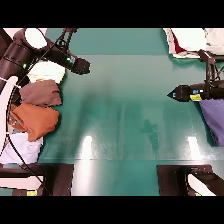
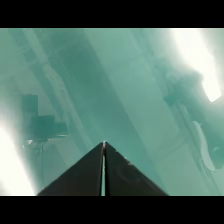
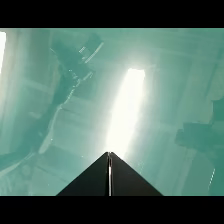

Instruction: Fold the shirts.

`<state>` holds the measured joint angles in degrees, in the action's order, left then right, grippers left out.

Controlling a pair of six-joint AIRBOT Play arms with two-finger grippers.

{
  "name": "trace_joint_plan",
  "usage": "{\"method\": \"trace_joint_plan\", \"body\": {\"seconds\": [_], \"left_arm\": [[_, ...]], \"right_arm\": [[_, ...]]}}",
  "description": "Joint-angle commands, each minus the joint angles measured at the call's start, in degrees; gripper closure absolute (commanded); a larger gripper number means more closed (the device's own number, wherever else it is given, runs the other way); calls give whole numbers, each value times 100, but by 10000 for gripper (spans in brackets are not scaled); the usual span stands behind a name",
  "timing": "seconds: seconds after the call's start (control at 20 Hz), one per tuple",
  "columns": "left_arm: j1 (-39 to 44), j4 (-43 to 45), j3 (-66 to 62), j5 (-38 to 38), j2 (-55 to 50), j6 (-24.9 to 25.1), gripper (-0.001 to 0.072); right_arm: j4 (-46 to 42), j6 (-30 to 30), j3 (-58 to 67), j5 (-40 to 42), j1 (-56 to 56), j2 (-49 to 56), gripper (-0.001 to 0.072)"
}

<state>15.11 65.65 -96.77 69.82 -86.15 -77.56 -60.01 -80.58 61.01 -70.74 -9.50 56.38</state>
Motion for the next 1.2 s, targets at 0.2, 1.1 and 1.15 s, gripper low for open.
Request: {"method": "trace_joint_plan", "body": {"seconds": [0.2, 1.1, 1.15], "left_arm": [[2, 2, 0, -2, 2, -2, 676], [-758, 3143, -35, -1882, -490, -1563, -6], [-997, 3139, -35, -1873, -739, -1622, -6]], "right_arm": [[7, 0, 7, -20, -4, -4, 696], [7, -2, 7, -39, -4, -4, 696], [7, -2, 4, -37, -4, -4, 696]]}}
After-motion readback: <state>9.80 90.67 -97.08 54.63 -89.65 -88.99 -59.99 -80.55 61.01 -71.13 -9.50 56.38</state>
